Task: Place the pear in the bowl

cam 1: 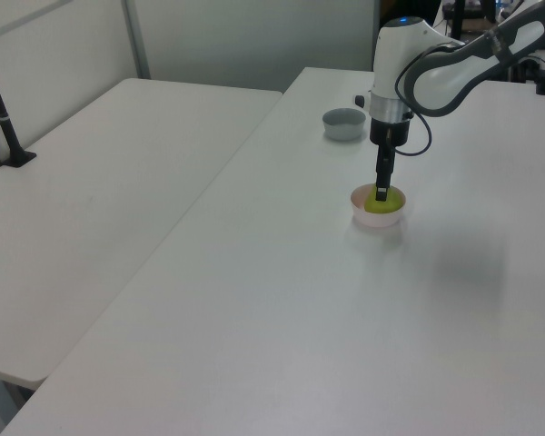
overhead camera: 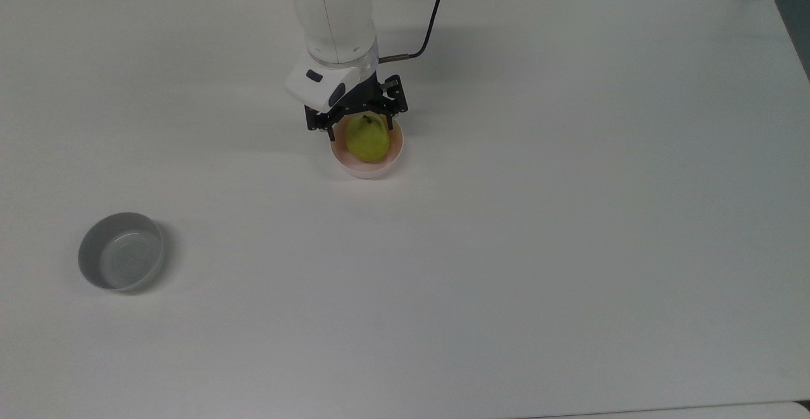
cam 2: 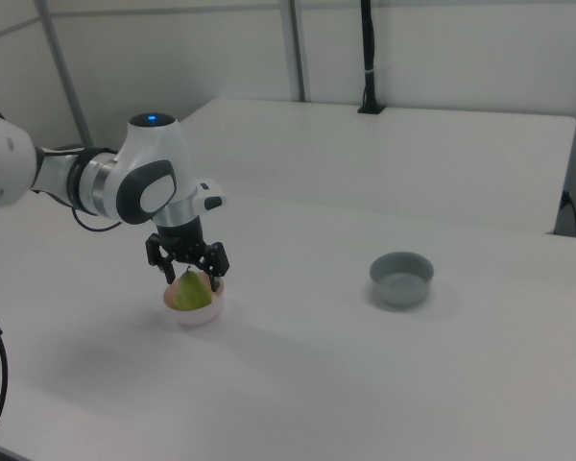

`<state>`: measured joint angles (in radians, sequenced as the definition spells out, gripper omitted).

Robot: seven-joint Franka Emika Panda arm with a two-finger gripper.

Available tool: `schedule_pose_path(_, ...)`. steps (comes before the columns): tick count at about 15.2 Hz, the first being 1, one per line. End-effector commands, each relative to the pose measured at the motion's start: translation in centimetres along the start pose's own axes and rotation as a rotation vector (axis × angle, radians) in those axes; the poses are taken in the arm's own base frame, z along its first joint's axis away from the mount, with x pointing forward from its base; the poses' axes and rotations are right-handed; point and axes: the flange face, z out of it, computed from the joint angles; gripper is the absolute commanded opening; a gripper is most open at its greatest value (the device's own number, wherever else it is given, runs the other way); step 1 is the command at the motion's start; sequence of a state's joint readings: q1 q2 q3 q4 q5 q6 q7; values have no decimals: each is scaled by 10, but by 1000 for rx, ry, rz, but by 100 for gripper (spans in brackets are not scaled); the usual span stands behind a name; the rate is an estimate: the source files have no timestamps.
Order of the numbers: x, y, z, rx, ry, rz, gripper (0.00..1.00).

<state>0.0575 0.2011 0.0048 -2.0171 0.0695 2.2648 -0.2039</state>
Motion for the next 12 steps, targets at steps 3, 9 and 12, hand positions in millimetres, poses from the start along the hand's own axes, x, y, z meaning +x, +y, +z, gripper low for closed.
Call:
schedule_pose_path(3,7,2,-65,-6,28,100,100)
schedule_pose_path(9,0,32,-161,-26,-75,139,100)
schedule_pose_path(12,-18,59,-207,-24,-79,193,100)
